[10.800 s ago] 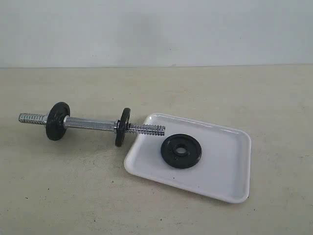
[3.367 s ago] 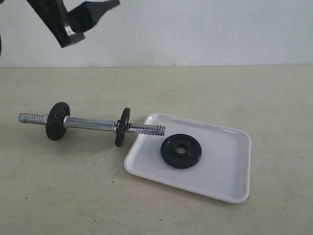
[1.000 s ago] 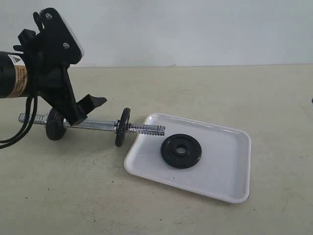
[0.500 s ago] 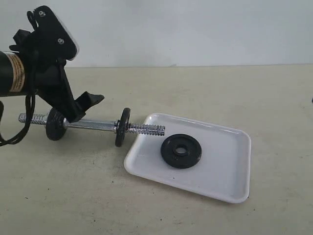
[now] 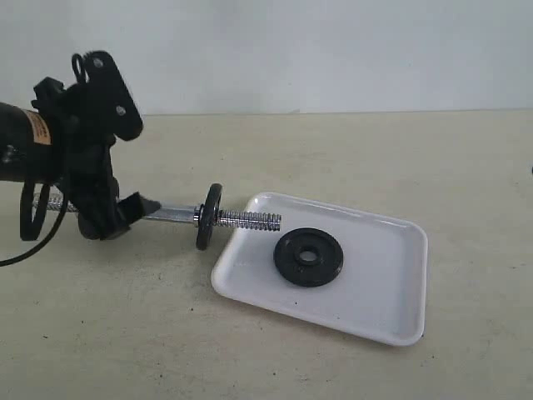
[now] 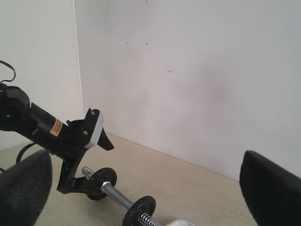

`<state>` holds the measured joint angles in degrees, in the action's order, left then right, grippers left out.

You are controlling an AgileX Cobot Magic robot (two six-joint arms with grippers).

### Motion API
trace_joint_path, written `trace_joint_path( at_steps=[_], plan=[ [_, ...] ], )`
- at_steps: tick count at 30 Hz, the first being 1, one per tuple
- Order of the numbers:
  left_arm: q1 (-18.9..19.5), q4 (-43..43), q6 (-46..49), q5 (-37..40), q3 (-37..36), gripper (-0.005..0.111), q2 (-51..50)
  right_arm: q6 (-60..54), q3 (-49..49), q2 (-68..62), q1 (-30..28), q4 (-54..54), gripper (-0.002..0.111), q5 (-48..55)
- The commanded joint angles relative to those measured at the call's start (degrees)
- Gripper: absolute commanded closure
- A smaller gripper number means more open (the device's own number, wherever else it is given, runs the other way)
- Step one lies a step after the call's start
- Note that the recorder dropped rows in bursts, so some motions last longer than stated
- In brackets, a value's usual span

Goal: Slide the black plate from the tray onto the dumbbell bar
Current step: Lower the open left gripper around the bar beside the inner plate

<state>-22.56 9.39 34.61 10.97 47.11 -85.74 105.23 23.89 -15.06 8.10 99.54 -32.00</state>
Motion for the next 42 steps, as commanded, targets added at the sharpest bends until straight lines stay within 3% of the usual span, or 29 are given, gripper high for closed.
trace_joint_path(
  at_steps=[1, 4, 10, 15, 23, 31, 35, 42],
  plan=[
    [-0.4, -0.6, 2.8, 7.6, 3.8, -0.003, -4.6, -0.2, 0.1, -0.2, -0.2, -0.3, 0.003, 0.3],
    [-0.4, -0.6, 10.1, 13.1, 6.1, -0.003, -6.4, -0.2, 0.1, -0.2, -0.2, -0.3, 0.003, 0.3],
    [-0.6, -1.8, 18.3, 15.7, 10.1, -0.003, -7.5, -0.2, 0.1, -0.2, -0.2, -0.3, 0.003, 0.3],
    [-0.6, -11.7, 28.9, 22.5, 16.1, -0.003, -13.8, -0.2, 0.1, -0.2, -0.2, -0.3, 0.003, 0.3],
    [-0.6, -10.4, 36.0, 6.6, 16.4, -0.003, -17.6, -0.2, 0.1, -0.2, -0.2, -0.3, 0.003, 0.3],
    [-0.6, -10.4, 38.3, 12.8, 16.4, -0.003, -19.9, -0.2, 0.1, -0.2, -0.2, -0.3, 0.003, 0.3],
    [-0.6, -14.8, 38.3, 12.2, 16.4, -0.003, -20.9, -0.2, 0.1, -0.2, -0.2, -0.4, 0.003, 0.1],
    [-0.8, -14.4, 38.3, 10.1, 16.4, -0.003, -24.7, -0.2, 0.1, -0.2, -0.2, -0.7, 0.003, -0.3]
  ],
)
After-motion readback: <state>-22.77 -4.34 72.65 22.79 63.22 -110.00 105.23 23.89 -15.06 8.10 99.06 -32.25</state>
